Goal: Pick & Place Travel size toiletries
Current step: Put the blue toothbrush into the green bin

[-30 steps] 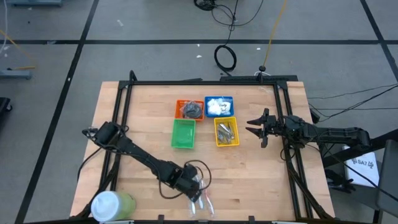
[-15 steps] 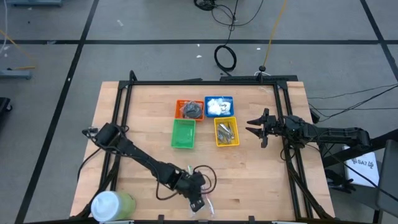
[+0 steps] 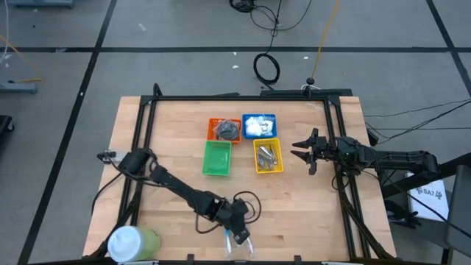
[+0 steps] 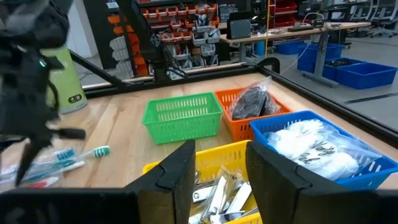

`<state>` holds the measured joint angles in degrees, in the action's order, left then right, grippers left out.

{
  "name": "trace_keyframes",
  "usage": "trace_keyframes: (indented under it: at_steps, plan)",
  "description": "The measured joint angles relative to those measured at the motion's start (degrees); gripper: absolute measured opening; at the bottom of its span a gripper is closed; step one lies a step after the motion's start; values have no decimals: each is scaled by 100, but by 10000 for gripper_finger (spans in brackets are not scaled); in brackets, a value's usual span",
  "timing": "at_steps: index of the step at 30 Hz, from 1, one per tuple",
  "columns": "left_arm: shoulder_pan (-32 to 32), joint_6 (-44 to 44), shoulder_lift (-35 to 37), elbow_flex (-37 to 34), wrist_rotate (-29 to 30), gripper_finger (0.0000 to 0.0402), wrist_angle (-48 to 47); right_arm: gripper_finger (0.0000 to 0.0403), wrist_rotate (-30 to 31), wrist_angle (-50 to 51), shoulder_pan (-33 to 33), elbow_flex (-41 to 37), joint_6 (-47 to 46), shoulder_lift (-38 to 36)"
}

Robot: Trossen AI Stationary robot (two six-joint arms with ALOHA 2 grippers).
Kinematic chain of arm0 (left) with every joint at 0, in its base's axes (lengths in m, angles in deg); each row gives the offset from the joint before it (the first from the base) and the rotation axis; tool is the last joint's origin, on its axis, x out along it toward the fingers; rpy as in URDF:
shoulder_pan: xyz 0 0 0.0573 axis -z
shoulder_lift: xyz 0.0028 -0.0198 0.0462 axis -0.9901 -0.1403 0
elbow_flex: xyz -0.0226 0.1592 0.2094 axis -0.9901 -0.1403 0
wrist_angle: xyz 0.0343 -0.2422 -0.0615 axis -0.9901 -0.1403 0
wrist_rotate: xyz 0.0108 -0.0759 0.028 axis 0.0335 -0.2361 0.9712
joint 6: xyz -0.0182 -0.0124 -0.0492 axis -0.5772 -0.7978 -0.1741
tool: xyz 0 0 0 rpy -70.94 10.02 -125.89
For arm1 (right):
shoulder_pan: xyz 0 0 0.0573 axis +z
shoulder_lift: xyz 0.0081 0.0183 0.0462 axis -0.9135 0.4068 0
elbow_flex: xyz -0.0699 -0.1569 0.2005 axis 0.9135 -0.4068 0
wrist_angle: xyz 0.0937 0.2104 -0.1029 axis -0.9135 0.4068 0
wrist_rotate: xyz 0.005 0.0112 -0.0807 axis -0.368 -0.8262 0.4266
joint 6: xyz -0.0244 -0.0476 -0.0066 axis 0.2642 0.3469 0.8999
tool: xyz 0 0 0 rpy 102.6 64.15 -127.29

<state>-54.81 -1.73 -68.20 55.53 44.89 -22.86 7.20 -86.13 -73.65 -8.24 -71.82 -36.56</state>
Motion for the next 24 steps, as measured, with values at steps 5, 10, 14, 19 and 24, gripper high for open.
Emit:
trace_keyframes:
  at_steps: [5,10,14,19,24]
  plan:
    - [-218,-364,-195,2,-554,92,-13,130,-2,0,-2,0,2,13]
    - [-213,-470,-42,2,-600,92,-816,130,-2,0,0,-1,0,17]
    - [-148,-593,93,-4,-527,92,-1435,130,-1,-5,0,-1,0,30]
    - [-121,-434,338,-4,-629,92,-1660,130,-2,-3,0,0,1,49]
    - [130,-204,891,2,-546,92,-2081,130,-2,0,0,0,2,61]
